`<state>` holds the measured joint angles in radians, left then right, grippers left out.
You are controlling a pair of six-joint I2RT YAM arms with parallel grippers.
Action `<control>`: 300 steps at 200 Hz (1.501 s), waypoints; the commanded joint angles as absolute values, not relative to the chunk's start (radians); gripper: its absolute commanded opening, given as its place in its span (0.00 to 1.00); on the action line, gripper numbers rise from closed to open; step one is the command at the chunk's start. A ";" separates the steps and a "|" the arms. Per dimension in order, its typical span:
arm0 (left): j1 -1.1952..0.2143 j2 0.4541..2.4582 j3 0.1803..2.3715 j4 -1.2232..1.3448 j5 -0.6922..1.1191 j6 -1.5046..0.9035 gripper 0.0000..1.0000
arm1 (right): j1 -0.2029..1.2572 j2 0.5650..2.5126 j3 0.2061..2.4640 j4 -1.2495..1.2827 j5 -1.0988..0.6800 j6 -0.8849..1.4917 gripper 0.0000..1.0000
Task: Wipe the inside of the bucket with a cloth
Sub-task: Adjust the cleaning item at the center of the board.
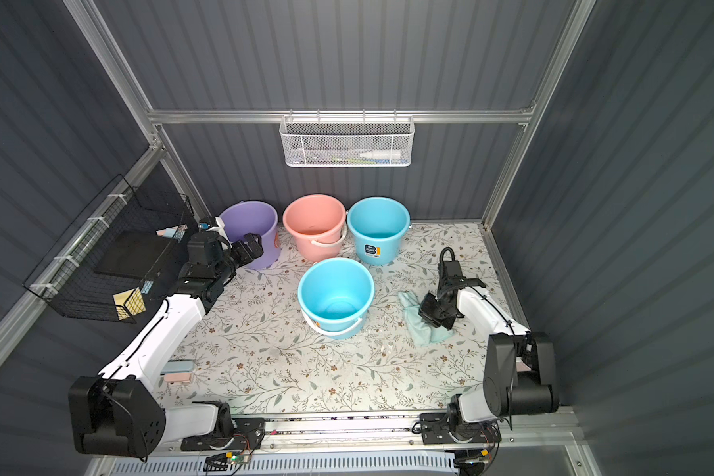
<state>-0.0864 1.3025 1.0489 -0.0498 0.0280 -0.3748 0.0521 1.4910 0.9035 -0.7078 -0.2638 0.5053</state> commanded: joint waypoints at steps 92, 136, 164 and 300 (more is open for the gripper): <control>-0.091 1.316 1.141 -0.081 0.055 -0.373 1.00 | -0.005 1.367 1.017 -0.881 -0.025 0.465 0.68; -0.091 1.346 1.169 -0.082 0.065 -0.374 1.00 | 0.007 1.261 1.094 -0.949 -0.014 0.428 0.70; -0.092 1.353 1.158 -0.072 0.077 -0.374 0.99 | 0.023 1.230 1.124 -0.970 -0.072 0.383 0.70; -0.092 1.445 1.093 -0.082 0.168 -0.328 1.00 | 0.268 1.416 1.166 -1.067 -0.099 0.312 0.72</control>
<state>-0.0864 1.4345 1.0420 -0.0700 0.1802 -0.3576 0.2348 1.3884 1.1797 -1.0245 -0.1261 0.3206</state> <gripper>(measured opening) 0.996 0.738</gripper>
